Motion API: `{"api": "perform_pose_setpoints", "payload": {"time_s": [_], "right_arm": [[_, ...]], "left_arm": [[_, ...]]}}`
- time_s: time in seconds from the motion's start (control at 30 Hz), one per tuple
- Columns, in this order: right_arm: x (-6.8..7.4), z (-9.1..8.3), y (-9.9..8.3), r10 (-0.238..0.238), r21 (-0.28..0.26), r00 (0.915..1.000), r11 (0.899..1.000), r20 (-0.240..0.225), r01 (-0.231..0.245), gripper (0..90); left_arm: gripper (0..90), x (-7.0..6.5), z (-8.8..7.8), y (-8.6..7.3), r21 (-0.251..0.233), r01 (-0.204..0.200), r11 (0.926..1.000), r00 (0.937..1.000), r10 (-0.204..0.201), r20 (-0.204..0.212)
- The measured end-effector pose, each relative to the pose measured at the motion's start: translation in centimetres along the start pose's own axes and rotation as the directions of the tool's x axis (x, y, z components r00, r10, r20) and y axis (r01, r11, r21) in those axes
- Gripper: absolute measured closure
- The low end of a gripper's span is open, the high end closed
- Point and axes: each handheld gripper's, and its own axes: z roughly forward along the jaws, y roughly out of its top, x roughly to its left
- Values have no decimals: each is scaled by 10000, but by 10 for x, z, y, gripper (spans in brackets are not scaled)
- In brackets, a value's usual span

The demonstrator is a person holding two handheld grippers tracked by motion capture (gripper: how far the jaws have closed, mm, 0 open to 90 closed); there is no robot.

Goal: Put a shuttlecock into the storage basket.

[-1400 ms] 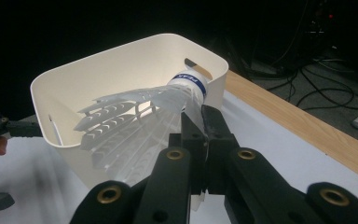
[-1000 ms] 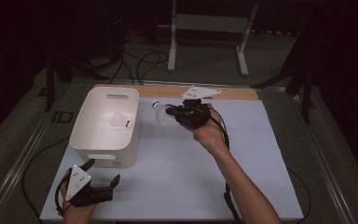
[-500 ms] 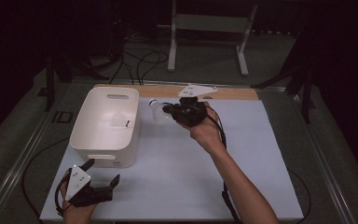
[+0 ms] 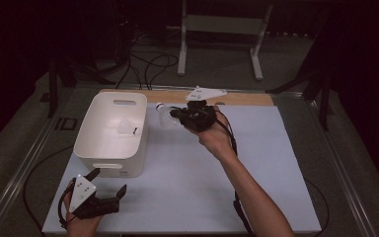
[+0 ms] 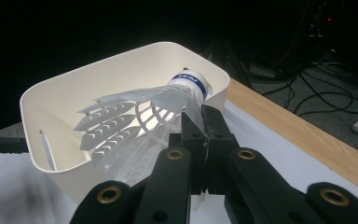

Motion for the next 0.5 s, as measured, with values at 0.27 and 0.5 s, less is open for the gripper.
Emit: {"api": "perform_pose_setpoints", "payload": {"time_s": [0.27,0.5], "right_arm": [[0,5,1,9,-27,10000,10000,-6,-9,895],[1,11,3,80,-28,10000,10000,-47,-80,896]], "left_arm": [[0,0,0,0,-18,13,10000,10000,-13,-8],[0,0,0,0,-20,-1,10000,10000,1,5]]}}
